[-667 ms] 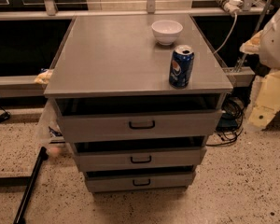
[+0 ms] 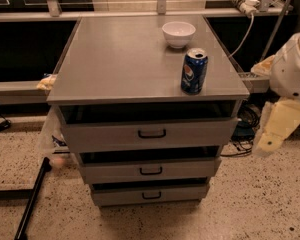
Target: Open middle drawer
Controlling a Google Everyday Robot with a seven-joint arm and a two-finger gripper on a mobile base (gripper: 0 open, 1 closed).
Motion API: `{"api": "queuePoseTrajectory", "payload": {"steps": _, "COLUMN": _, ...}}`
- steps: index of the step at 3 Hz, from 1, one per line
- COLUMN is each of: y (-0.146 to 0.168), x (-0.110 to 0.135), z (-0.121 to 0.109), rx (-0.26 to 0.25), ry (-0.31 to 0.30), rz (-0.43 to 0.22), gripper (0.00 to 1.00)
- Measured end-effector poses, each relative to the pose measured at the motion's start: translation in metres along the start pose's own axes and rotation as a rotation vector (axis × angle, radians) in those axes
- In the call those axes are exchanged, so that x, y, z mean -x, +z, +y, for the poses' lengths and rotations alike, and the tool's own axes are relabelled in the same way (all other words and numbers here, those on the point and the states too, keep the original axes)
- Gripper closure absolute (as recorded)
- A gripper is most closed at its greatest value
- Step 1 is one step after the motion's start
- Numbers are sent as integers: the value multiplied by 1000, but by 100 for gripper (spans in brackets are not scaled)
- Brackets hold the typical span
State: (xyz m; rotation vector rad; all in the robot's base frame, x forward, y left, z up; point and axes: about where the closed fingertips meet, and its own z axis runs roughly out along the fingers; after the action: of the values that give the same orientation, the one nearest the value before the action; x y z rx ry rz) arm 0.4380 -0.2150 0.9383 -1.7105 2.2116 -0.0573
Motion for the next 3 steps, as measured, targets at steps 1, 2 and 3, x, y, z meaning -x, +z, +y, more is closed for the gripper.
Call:
{"api": "queuePoseTrajectory", "payload": {"steps": 1, "y": 48, "x": -13, "z": 12, "rx": 48, "ry": 15, "rz": -39, "gripper": 0}}
{"api": "queuePoseTrajectory", "payload": {"steps": 2, "y": 108, "x": -30, "z": 23, "rx": 120, "ry": 31, "rz": -79, "gripper": 0}}
{"api": "queuePoseTrajectory", "payload": {"steps": 3, "y": 108, "x": -30, "z": 23, "rx": 120, "ry": 31, "rz": -79, "gripper": 0}}
